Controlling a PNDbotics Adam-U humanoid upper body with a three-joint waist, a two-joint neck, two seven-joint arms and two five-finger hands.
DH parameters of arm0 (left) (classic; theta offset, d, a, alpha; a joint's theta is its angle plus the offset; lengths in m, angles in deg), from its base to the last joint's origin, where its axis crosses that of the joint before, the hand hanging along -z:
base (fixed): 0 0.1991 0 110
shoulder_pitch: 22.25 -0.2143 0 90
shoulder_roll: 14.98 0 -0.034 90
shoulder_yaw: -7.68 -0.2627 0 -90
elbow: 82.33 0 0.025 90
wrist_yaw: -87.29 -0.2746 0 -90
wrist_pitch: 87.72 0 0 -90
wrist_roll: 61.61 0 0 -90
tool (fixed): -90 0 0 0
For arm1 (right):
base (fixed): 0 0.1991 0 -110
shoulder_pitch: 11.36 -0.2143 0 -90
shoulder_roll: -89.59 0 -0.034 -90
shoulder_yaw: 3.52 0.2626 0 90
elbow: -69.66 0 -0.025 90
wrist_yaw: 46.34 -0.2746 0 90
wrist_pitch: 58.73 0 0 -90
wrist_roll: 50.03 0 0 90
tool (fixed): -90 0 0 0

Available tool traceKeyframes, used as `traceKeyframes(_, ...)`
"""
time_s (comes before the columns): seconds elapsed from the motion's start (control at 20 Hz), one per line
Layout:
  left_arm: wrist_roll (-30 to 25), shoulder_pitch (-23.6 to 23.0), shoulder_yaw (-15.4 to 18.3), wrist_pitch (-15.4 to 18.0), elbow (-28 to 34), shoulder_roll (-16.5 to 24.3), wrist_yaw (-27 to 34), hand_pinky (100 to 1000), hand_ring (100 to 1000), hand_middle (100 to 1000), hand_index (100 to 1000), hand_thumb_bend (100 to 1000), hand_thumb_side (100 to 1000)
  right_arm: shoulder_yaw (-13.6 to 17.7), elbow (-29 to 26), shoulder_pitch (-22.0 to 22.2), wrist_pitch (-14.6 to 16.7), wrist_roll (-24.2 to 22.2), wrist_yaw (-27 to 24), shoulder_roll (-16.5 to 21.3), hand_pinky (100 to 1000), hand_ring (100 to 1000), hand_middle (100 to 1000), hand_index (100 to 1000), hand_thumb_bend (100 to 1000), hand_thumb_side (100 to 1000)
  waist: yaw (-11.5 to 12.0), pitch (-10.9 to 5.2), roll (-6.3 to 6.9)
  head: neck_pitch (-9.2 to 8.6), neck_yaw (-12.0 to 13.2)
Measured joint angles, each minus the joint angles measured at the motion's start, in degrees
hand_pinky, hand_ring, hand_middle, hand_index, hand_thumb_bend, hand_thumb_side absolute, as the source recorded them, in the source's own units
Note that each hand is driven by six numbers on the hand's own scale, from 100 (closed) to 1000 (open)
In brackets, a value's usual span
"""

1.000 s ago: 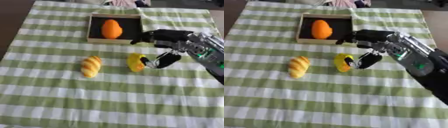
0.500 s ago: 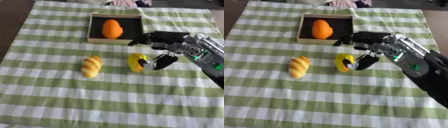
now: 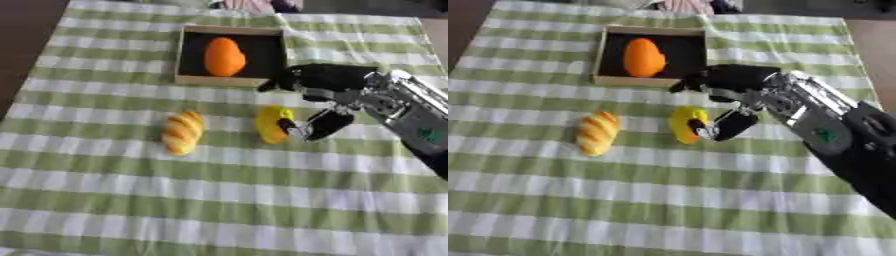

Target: Pick up objects on the table and place them in the box.

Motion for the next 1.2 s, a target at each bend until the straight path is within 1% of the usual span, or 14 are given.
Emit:
traceKeyframes(0.45,-0.6,0.0,0.0,0.1,-0.1,0.0,0.1,755,738,641,824,100,569,-0.1,1.5,0.0,1.7,0.1,2.3,-0.6,1000,1000,886,979,100,387,0.0,1.12,-0.02,-0.17,-0.8)
traceKeyframes(0.75,-0.7,0.1,0.0,0.2,-0.4,-0.2,0.3,754,736,637,824,100,569,-0.1,2.3,0.0,2.6,-0.4,3.6,-0.9,1000,1000,878,974,100,387,0.0,1.48,-0.07,-0.29,-1.0)
traceKeyframes(0.85,-0.7,0.1,0.0,0.2,-0.4,-0.3,0.3,754,735,637,824,100,569,-0.1,2.7,0.4,3.0,-0.4,4.4,-0.9,1000,1000,848,961,100,387,0.0,1.48,-0.14,-0.33,-1.1)
traceKeyframes(0.95,-0.8,0.1,0.0,0.3,-0.4,-0.5,0.3,754,735,636,824,100,569,-0.2,3.2,0.5,3.4,-0.7,5.2,-0.9,1000,1000,798,934,100,387,0.0,1.48,-0.15,-0.42,-1.1)
traceKeyframes(1.0,-0.8,0.1,0.0,0.3,-0.4,-0.5,0.3,754,735,636,824,100,569,-0.3,3.3,0.5,3.7,-0.9,5.5,-0.9,1000,1000,746,899,100,387,0.0,1.48,-0.14,-0.44,-1.1)
traceKeyframes(1.05,-0.8,0.1,0.0,0.3,-0.4,-0.5,0.3,754,735,636,824,100,569,-0.3,3.4,0.5,3.9,-1.1,5.5,-0.9,1000,1000,720,882,100,387,0.0,1.48,-0.14,-0.45,-1.1)
traceKeyframes(1.2,-0.9,0.1,0.0,0.3,-0.4,-0.5,0.3,754,734,636,823,100,569,-0.4,3.6,0.5,4.6,-1.8,5.5,-0.9,982,1000,600,795,100,387,0.0,1.48,-0.10,-0.45,-1.1)
